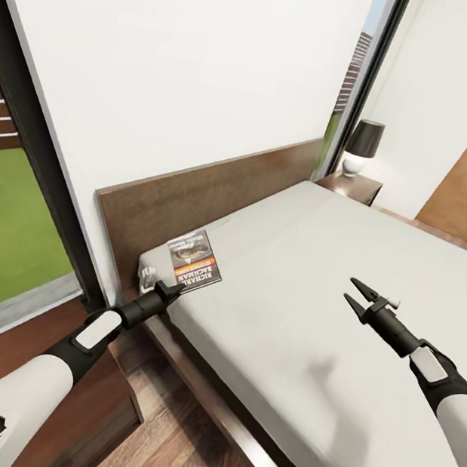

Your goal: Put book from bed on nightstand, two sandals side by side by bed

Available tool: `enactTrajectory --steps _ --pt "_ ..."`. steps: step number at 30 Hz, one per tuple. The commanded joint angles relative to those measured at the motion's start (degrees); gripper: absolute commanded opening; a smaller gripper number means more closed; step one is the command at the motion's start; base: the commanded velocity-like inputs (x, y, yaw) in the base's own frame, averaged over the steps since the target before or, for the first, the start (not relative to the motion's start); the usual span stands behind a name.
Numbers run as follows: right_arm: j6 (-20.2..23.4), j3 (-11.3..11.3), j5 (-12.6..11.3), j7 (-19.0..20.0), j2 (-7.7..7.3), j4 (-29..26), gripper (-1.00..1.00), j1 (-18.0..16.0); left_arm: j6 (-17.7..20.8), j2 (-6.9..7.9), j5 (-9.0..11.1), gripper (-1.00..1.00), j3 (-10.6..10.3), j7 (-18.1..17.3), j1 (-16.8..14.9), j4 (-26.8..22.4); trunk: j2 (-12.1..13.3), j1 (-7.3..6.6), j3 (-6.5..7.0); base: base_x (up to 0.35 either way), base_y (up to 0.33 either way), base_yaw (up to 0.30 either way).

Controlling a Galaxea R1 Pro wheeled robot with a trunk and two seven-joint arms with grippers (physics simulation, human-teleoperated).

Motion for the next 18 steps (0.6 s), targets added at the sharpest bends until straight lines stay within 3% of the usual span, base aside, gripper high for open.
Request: enactTrajectory --steps 1,18 --pt "0.33 0.52 -0.63 0.09 -0.02 0.04 1.0 -0.04 0.25 0.06 0.58 -1.0 -0.29 -0.03 -0.01 0.02 -0.02 0.0 0.05 0.0 0.0 0.0" --pt "0.19 0.44 -0.42 0.09 1.14 0.04 1.0 -0.03 0.5 0.0 0.58 -1.0 -0.31 -0.03 0.42 0.27 -0.02 0.0 1.56 0.0 0.0 0.0"
